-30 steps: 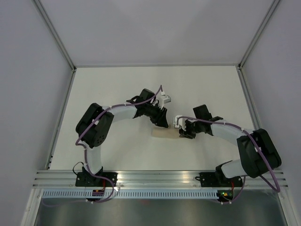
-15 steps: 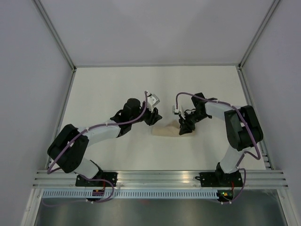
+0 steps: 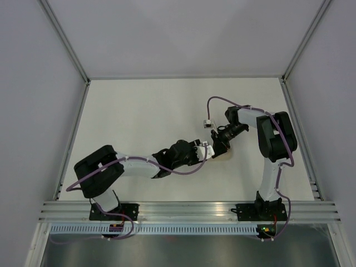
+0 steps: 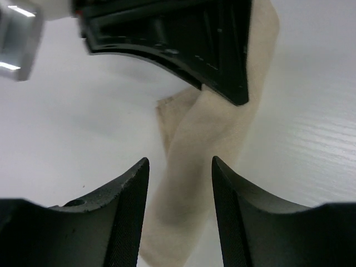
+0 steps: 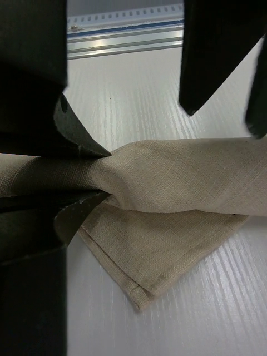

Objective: Fold the napkin, place the utensils inside, and roll it up
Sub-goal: Roll the napkin with the utensil

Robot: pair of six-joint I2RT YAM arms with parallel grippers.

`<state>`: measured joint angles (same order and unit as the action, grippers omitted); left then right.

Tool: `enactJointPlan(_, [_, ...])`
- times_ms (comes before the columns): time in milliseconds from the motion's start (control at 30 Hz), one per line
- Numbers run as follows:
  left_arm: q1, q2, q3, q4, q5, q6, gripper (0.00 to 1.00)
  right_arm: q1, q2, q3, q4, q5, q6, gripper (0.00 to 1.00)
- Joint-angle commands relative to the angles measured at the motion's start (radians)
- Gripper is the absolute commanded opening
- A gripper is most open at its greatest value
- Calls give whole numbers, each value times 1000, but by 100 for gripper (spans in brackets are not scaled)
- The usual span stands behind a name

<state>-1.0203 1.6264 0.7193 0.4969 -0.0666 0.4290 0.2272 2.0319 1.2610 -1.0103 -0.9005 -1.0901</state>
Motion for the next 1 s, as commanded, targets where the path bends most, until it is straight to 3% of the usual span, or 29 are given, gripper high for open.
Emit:
enactJointPlan(0, [-49,79,58,55,-62,191,55,0,59,6,32,60,-64,31])
enactJointPlan(267, [-100,205,98,94,-70,281,61,-8,83,28,26,64,-53,31])
enactJointPlan(500, [-103,279,108,77,-105,332,59,-11,100,35,21,64,-56,32])
enactJointPlan(700, [-103,326,97,55,-144,373,46,-12,110,40,13,64,-57,32])
enactJointPlan(833, [-103,348,103,25,-151,375,28,-12,110,43,10,64,-62,33])
enactJointPlan(967, [-103,340,109,-10,-127,341,10,-14,99,38,12,61,-57,50])
